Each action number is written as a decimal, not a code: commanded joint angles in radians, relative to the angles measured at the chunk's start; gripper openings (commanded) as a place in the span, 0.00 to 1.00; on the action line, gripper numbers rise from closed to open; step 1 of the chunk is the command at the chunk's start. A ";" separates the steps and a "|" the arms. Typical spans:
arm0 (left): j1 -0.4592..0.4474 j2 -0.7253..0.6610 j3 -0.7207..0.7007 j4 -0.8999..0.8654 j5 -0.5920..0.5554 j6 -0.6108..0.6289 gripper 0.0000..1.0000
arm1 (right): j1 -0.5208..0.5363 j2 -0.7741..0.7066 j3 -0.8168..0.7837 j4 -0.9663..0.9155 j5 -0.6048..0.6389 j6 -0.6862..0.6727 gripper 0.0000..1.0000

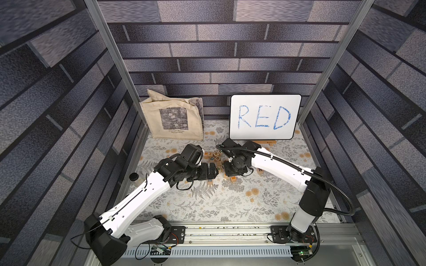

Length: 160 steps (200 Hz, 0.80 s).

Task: Assemble the uppercase word "red" with letter blocks
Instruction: Pick up the letter block from the center of the board, then place the letter block at the center of the board.

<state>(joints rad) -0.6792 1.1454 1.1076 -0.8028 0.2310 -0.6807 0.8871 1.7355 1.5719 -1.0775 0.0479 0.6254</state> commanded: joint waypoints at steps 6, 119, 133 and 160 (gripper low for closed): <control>-0.034 0.037 0.001 0.044 -0.023 -0.022 1.00 | -0.031 -0.060 -0.035 -0.029 0.019 -0.025 0.15; -0.087 0.188 0.059 0.195 0.023 -0.003 1.00 | -0.180 -0.140 -0.101 -0.036 0.004 -0.105 0.16; -0.091 0.206 0.070 0.204 0.031 0.006 1.00 | -0.198 -0.147 -0.108 -0.036 0.005 -0.115 0.16; -0.099 0.241 0.089 0.230 0.052 0.016 1.00 | -0.233 -0.158 -0.127 -0.036 0.010 -0.130 0.16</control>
<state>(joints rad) -0.7689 1.3632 1.1522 -0.6086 0.2527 -0.6880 0.6827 1.6135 1.4666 -1.0817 0.0505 0.5228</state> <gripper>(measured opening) 0.999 0.331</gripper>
